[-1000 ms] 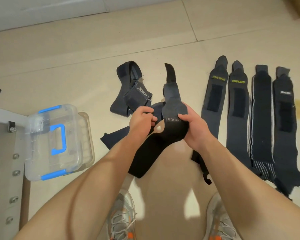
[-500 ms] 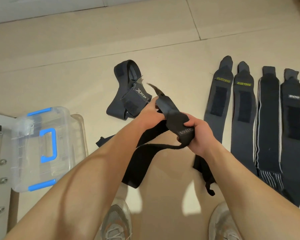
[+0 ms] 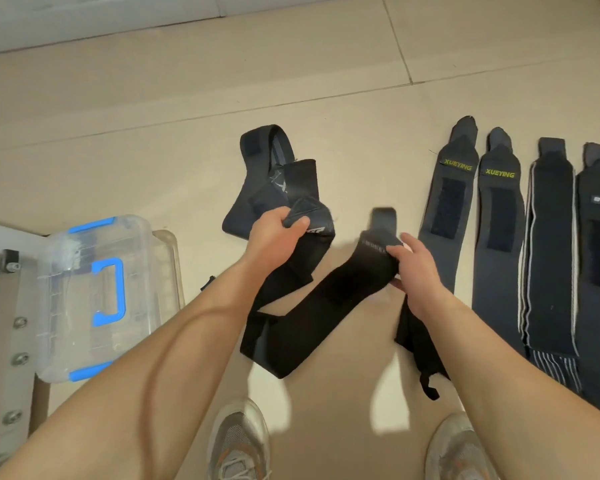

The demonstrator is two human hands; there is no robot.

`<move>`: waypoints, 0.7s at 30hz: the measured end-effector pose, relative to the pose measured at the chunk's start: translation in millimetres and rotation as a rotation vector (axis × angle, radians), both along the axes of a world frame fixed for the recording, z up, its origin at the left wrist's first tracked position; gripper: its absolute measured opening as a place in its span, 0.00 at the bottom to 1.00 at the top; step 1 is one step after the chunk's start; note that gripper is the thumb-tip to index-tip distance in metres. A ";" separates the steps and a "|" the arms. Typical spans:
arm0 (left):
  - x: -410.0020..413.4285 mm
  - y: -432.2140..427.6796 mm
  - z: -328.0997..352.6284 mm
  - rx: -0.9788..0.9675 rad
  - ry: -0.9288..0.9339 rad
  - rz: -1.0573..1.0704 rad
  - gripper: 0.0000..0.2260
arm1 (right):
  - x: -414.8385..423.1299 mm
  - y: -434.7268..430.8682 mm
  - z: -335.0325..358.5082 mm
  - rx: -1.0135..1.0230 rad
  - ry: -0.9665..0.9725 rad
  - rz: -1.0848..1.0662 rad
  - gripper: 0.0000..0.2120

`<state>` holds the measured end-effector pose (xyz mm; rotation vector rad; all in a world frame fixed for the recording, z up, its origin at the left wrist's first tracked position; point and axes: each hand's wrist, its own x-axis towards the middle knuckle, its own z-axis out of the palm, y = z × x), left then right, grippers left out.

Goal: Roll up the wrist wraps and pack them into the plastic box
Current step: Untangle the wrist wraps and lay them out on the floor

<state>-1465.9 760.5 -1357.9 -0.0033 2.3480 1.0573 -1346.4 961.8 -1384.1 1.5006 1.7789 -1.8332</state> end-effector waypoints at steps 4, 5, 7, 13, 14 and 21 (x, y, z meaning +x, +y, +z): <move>-0.6 -7.4 10.8 0.060 -0.008 -0.050 0.14 | -15.9 -18.2 10.5 0.416 -0.040 0.137 0.25; -1.5 -9.2 14.0 0.080 0.008 -0.061 0.15 | -21.9 -25.5 13.6 0.437 0.055 0.184 0.22; -2.9 -11.7 20.1 0.118 0.029 -0.091 0.16 | -36.2 -42.6 22.8 0.391 0.225 0.303 0.18; -16.0 -6.4 21.3 0.135 0.049 0.090 0.14 | -71.0 -61.1 36.9 0.007 0.327 0.211 0.02; -24.2 -6.6 17.6 0.057 0.146 0.187 0.12 | -72.5 -59.5 33.5 -0.068 0.301 0.141 0.03; -71.3 6.6 0.5 -0.284 0.204 0.100 0.23 | -67.3 -44.9 18.0 -0.435 0.139 -0.265 0.10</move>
